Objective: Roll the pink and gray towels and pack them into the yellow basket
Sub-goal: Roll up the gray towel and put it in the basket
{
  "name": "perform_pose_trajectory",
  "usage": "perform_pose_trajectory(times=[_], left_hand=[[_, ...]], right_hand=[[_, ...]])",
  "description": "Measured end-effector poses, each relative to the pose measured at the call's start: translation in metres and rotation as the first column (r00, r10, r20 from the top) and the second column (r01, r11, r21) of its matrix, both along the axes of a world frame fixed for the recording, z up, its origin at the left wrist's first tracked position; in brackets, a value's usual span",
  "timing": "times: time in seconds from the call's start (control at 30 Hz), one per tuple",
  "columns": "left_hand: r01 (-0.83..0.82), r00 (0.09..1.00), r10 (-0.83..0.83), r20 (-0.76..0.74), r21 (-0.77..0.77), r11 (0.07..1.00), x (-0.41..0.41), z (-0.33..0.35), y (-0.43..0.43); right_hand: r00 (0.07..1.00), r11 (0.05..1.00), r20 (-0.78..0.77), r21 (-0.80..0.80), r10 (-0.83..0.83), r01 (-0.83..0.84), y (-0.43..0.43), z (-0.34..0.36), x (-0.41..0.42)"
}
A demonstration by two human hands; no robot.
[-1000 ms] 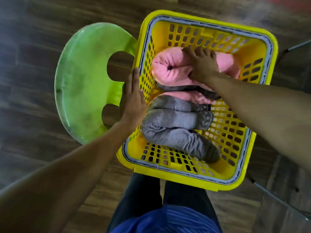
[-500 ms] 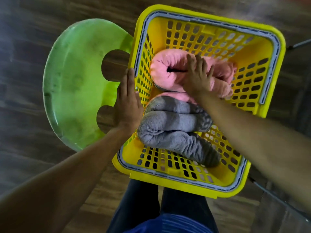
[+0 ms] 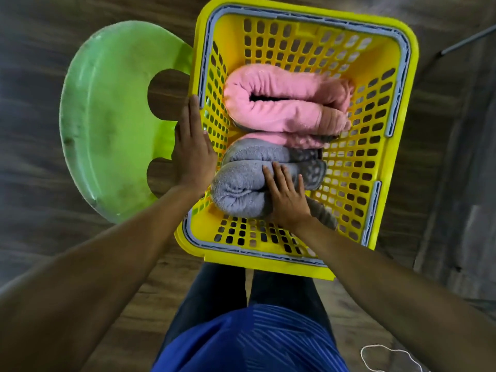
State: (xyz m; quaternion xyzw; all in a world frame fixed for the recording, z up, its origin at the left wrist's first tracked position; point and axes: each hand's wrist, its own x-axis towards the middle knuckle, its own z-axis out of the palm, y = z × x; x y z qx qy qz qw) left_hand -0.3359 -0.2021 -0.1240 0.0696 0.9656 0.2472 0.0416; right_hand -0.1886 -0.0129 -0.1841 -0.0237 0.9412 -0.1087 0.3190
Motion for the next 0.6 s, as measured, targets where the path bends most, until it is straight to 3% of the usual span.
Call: perform_pose_trajectory(times=[0.1,0.27,0.47,0.6], left_hand=[[-0.013,1.000,0.013,-0.009,0.012,1.000,0.000,0.000,0.001],[-0.017,1.000,0.017,0.004,0.032,0.999,0.001,-0.001,0.000],[0.009,1.000,-0.011,0.026,0.058,0.998,0.000,0.002,-0.002],[-0.004,0.999,0.001,0.043,0.053,0.999,0.001,0.001,-0.001]], right_hand=[[0.999,0.999,-0.031,0.013,-0.042,0.042,-0.006,-0.010,-0.007],[0.983,0.987,-0.146,-0.132,-0.112,0.093,-0.003,-0.011,-0.003],[1.000,0.998,0.017,-0.054,-0.014,0.015,-0.002,-0.018,-0.009],[0.995,0.992,-0.063,-0.105,-0.082,0.075,-0.003,-0.011,-0.012]])
